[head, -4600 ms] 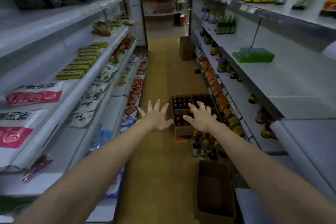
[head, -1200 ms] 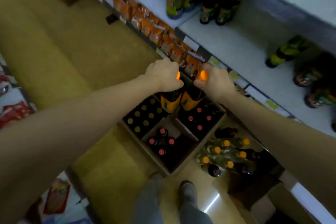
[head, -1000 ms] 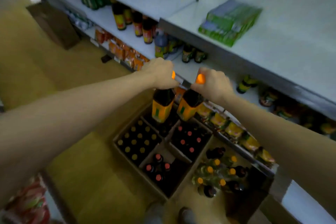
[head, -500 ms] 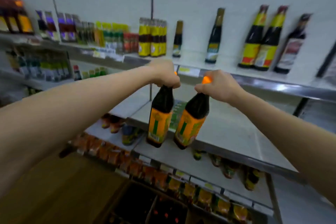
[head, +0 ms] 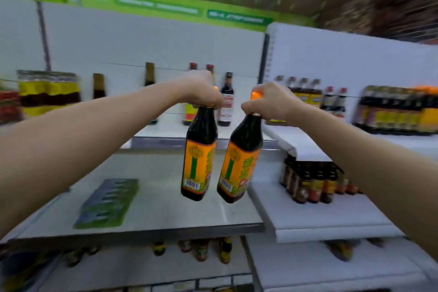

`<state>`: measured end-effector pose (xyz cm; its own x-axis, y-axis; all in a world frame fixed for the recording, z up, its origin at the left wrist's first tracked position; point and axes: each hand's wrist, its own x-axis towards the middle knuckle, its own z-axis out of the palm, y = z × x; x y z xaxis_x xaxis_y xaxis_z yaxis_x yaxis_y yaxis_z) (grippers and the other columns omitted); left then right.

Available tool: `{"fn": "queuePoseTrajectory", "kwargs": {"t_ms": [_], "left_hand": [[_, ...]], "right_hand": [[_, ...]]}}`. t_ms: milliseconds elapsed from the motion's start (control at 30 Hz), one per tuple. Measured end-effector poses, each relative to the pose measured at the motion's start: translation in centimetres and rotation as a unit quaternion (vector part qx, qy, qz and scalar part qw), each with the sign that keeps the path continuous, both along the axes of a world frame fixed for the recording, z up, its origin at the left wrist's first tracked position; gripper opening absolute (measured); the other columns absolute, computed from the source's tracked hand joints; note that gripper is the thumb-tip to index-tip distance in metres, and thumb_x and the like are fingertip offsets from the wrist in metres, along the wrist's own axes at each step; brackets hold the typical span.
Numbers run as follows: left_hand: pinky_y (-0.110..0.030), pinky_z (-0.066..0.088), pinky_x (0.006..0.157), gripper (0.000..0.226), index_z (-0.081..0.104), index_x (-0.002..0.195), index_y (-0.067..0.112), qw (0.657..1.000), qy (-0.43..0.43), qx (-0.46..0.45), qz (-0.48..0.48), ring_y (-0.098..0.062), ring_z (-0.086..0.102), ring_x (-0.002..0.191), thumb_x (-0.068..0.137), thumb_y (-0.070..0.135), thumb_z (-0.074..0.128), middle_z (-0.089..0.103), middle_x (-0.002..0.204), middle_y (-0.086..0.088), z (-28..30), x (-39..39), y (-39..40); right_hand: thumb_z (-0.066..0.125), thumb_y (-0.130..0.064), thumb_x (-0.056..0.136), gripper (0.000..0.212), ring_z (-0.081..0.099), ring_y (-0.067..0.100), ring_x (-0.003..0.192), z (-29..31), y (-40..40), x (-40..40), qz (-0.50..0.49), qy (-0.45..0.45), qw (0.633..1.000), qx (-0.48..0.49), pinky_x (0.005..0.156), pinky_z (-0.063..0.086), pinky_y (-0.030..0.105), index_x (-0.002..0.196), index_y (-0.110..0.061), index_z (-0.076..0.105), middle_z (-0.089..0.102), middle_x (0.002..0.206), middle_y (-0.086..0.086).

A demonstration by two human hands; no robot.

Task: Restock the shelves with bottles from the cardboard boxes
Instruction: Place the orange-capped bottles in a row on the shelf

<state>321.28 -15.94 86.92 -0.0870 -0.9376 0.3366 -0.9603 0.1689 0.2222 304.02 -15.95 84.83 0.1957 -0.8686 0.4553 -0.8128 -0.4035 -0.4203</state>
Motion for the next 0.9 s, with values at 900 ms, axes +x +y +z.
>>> {"fn": "queuePoseTrajectory", "kwargs": {"t_ms": [900], "left_hand": [[-0.022,0.031,0.046,0.025,0.053,0.063,0.008,0.944,0.046,0.077,-0.318,-0.019,0.042,0.051,0.073,0.026,0.067,0.050,0.057,-0.006,0.0,-47.9,-8.8]], "right_hand": [[0.066,-0.022,0.072,0.026,0.045,0.016,0.045,-0.3,0.8,-46.0,-0.278,0.037,0.959,0.042,0.052,0.033,0.027,0.059,-0.011,0.046,0.046,0.051,0.004]]}}
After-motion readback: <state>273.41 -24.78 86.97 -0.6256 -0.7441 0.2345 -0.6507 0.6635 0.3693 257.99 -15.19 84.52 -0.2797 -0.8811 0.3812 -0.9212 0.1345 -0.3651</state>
